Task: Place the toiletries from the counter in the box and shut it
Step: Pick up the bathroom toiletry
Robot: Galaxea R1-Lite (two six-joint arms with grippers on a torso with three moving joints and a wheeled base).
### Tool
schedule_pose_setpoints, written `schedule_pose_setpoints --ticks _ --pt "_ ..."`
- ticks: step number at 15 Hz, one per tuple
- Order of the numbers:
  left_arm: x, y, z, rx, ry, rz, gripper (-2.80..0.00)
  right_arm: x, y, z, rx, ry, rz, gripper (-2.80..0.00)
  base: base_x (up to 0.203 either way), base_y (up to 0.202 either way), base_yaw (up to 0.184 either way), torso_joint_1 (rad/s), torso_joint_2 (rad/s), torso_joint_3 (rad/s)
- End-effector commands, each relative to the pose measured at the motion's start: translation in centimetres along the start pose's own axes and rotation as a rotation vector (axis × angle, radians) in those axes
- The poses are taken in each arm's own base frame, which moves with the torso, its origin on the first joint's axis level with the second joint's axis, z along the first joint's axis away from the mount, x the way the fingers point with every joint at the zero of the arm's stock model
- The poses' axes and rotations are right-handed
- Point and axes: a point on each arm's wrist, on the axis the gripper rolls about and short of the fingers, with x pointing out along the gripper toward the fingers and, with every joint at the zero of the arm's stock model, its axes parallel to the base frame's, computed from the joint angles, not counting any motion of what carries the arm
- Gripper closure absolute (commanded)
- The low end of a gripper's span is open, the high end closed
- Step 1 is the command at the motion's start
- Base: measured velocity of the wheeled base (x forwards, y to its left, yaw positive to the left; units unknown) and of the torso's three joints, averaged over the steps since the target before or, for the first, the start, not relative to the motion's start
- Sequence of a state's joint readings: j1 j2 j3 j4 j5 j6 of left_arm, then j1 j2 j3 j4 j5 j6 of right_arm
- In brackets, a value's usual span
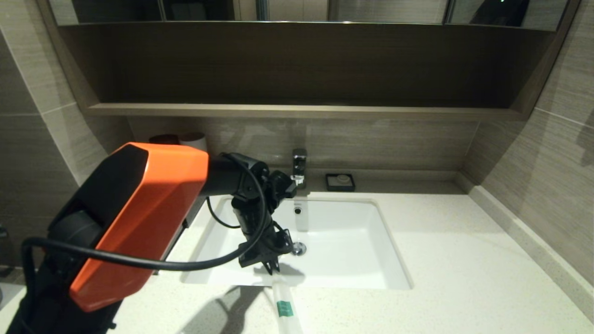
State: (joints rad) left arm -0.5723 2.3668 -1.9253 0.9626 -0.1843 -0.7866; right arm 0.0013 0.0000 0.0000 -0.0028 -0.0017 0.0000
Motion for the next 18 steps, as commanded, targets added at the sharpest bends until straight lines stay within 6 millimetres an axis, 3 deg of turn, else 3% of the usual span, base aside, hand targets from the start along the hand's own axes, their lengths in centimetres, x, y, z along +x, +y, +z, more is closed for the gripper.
schedule_pose_setpoints --ticks 1,7,9,15,18 --pt "0.1 0.1 0.0 -0.008 0.008 0.006 0.00 0.0 0.0 0.0 0.000 0.001 0.000 0.00 0.000 0.000 0.000 0.000 0.00 0.000" --pt "-0.7 0.2 0.1 -0.019 -0.010 -0.010 0.00 0.0 0.0 0.0 0.000 0.001 0.000 0.00 0.000 0.000 0.000 0.000 0.00 0.000" --pt "-1.7 1.1 0.8 -0.047 -0.026 -0.020 0.00 0.0 0.0 0.0 0.000 0.001 0.000 0.00 0.000 0.000 0.000 0.000 0.00 0.000" --pt "-8.3 2.8 0.9 -0.054 -0.162 -0.122 0.00 0.0 0.0 0.0 0.000 0.001 0.000 0.00 0.000 0.000 0.000 0.000 0.00 0.000" --pt "-11.8 5.1 1.2 -0.050 -0.234 -0.147 0.00 0.0 0.0 0.0 0.000 0.001 0.000 0.00 0.000 0.000 0.000 0.000 0.00 0.000"
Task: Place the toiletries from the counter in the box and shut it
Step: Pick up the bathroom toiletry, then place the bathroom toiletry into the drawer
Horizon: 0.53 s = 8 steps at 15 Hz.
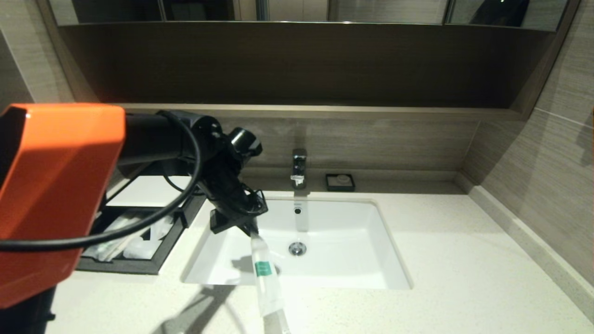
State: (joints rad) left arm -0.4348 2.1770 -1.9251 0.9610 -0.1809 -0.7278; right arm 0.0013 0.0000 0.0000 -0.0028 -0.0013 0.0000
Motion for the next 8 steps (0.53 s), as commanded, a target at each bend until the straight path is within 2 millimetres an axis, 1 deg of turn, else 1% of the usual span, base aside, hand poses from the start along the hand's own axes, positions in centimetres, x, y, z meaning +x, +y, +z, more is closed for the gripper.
schedule_pose_setpoints --ticks 1,5,8 --pt "-3.9 1.7 0.7 -0.010 -0.077 -0.024 0.00 0.0 0.0 0.0 0.000 0.001 0.000 0.00 0.000 0.000 0.000 0.000 0.00 0.000" --pt "-6.9 4.9 1.5 0.035 -0.146 0.078 0.00 0.0 0.0 0.0 0.000 0.001 0.000 0.00 0.000 0.000 0.000 0.000 0.00 0.000" --pt "-8.8 6.4 1.7 0.083 -0.191 0.114 0.00 0.0 0.0 0.0 0.000 0.001 0.000 0.00 0.000 0.000 0.000 0.000 0.00 0.000"
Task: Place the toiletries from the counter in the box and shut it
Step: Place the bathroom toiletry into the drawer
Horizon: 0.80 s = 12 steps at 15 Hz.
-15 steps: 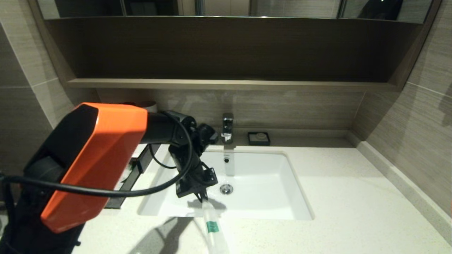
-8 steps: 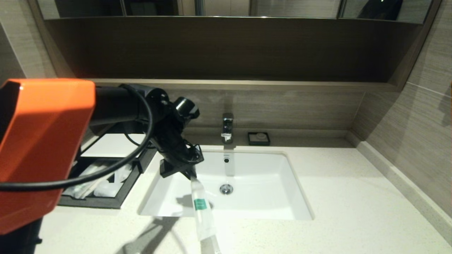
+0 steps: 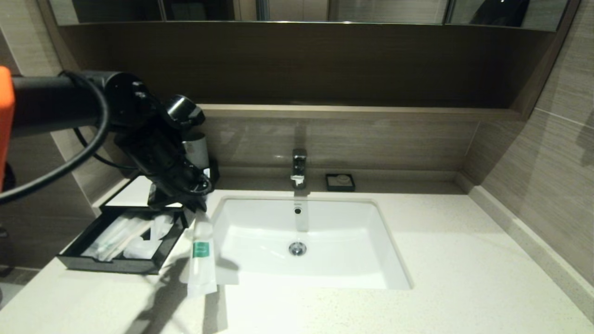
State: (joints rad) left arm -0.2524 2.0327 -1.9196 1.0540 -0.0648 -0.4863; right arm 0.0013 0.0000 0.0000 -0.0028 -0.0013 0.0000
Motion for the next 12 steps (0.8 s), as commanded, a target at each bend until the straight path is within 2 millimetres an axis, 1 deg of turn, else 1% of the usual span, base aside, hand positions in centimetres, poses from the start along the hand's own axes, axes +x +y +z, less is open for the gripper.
schedule_pose_setpoints --ticks 1,5,8,12 --pt "-1.9 1.2 0.0 0.025 -0.044 0.017 0.00 0.0 0.0 0.0 0.000 0.001 0.000 0.00 0.000 0.000 0.000 0.000 0.00 0.000" --pt "-3.2 3.3 -0.1 0.106 -0.051 0.088 0.00 0.0 0.0 0.0 0.000 0.001 0.000 0.00 0.000 0.000 0.000 0.000 0.00 0.000" --pt "-3.6 5.9 0.6 0.165 -0.053 0.127 0.00 0.0 0.0 0.0 0.000 0.001 0.000 0.00 0.000 0.000 0.000 0.000 0.00 0.000" --pt "-3.4 10.4 2.0 0.233 -0.032 0.208 0.00 0.0 0.0 0.0 0.000 0.001 0.000 0.00 0.000 0.000 0.000 0.000 0.00 0.000"
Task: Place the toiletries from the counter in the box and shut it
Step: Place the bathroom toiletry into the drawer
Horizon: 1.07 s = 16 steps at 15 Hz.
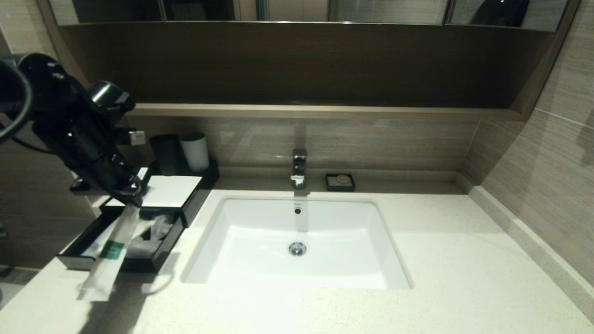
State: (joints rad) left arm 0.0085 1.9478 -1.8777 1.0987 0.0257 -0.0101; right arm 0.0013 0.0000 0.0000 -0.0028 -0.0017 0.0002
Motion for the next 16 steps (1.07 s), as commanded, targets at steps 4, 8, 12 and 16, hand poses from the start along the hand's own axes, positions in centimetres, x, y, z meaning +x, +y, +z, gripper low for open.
schedule_pose_setpoints --ticks 4,8,12,16 --pt "3.1 5.4 0.6 0.019 0.074 0.055 0.00 0.0 0.0 0.0 0.000 0.001 0.000 0.00 0.000 0.000 0.000 0.000 0.00 0.000" --pt "5.2 7.6 0.9 0.016 0.121 0.064 0.00 0.0 0.0 0.0 0.000 0.001 0.000 0.00 0.000 0.000 0.000 0.000 0.00 0.000" --pt "7.0 8.5 1.0 0.044 0.159 0.063 0.00 0.0 0.0 0.0 0.000 0.001 0.000 0.00 0.000 0.000 0.000 0.000 0.00 0.000" --pt "7.9 8.9 0.9 0.078 0.194 0.079 0.00 0.0 0.0 0.0 0.000 0.000 0.000 0.00 0.000 0.000 0.000 0.000 0.00 0.000"
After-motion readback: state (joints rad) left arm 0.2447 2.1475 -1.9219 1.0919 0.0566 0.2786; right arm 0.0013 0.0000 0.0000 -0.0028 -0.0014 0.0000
